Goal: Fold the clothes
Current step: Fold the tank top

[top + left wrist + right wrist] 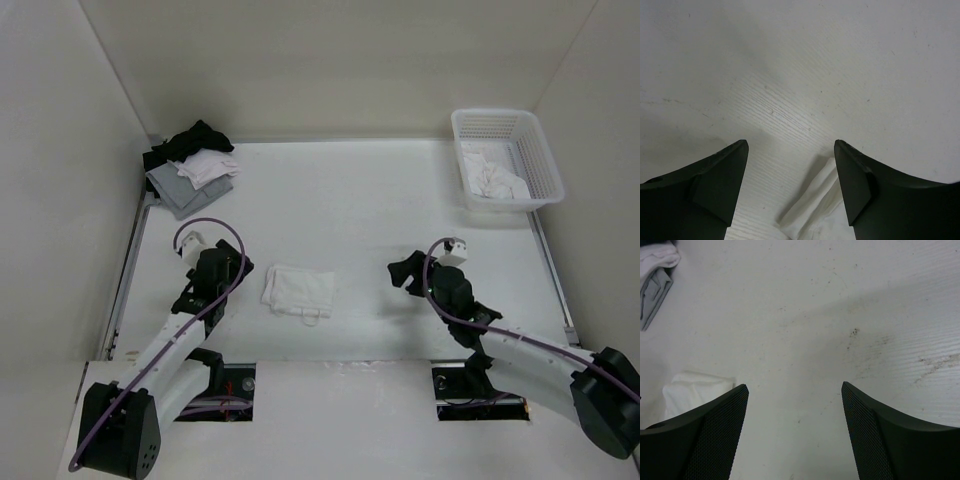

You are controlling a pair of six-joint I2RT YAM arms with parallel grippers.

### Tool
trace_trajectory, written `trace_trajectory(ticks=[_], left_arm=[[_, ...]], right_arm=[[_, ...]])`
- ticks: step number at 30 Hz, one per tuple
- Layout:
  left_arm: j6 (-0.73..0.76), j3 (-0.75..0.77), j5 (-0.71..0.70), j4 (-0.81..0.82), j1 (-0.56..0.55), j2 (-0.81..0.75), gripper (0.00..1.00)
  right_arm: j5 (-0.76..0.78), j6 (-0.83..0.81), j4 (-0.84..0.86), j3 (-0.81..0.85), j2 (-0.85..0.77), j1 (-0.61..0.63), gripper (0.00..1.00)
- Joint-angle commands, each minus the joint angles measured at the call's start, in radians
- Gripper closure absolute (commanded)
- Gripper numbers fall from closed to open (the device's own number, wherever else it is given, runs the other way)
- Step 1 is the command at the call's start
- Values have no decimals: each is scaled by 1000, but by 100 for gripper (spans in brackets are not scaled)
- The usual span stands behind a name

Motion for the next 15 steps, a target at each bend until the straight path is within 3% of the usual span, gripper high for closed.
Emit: trace_trajectory(ticks=[1,15], left_arm=[[14,10,9,48,5,-8,32],[60,-21,34,55,-81,-42,31]], right_arm=[[-15,-10,78,17,22,-10,21],[-15,-4,80,13,18,-14,20]])
